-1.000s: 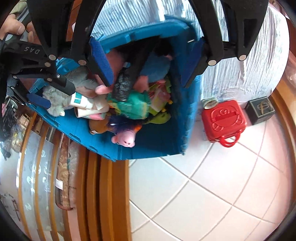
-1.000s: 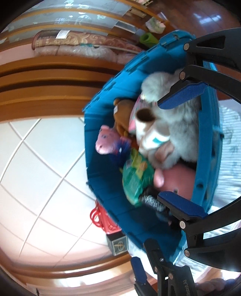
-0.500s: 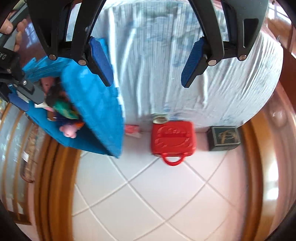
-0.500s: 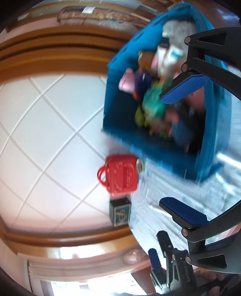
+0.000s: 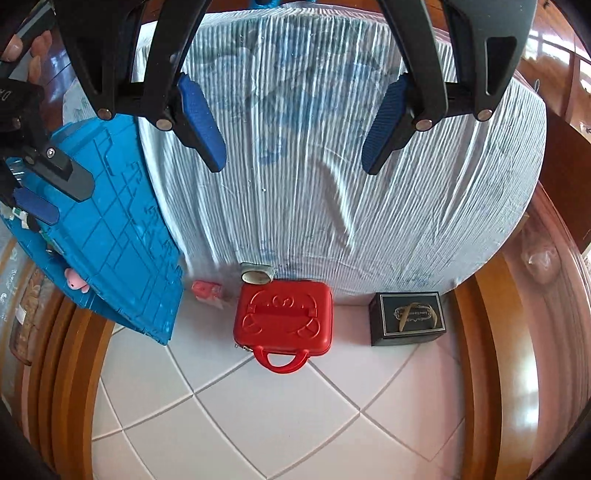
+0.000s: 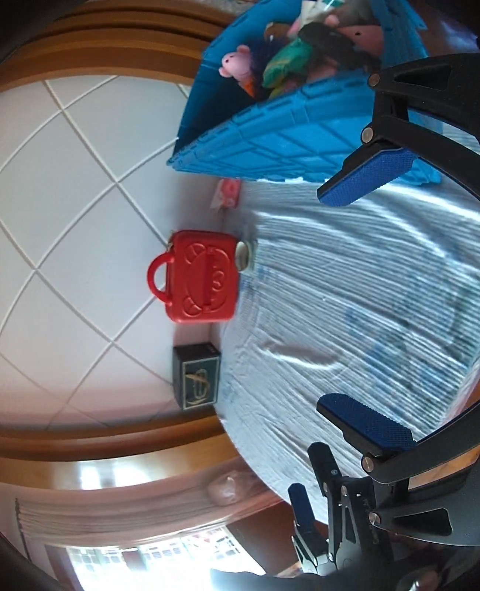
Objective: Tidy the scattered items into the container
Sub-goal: 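Withdraw both grippers from the crate back toward the bed, then grasp the tape roll with the left gripper while the right grasps the red ointment tube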
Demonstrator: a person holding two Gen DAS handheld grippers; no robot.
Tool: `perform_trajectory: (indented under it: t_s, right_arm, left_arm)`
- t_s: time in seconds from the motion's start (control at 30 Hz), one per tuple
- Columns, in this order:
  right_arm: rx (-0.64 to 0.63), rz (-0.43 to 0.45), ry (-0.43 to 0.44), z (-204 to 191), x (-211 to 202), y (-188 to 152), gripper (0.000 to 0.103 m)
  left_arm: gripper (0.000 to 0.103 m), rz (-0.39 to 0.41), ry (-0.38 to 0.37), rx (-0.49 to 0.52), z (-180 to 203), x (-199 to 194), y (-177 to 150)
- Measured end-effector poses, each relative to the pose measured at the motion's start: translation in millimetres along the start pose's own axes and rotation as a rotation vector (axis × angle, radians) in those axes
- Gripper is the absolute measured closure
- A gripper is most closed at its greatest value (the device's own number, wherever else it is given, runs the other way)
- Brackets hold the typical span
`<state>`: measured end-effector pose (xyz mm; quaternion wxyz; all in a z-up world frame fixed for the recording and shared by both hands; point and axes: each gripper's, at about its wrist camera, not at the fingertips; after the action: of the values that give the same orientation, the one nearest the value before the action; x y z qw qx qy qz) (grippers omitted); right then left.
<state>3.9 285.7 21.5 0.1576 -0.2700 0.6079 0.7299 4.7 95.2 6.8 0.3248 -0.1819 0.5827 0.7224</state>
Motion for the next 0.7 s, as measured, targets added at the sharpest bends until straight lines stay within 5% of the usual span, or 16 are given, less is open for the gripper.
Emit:
perform_trajectory:
  t_s: [0.5,0.7]
  right_arm:
    - [0.007,-0.154,0.03,6,191,41,0.0]
    - [0.07,-0.241,-0.011,15,275,56,0.0]
  left_arm:
    - [0.028,-0.128,0.062,-0.014,-31,147,71]
    - [0.028,-0.175,0.02,0.013,-50,214,112]
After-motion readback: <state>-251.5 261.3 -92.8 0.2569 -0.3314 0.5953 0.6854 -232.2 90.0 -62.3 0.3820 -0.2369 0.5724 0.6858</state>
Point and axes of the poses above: each gripper's, at about its wrist camera, not at the fingertips, and x roughly the way its jaws point, z to its right, y to its top, and after that the axes turned 14 degrees about -y, right-handed
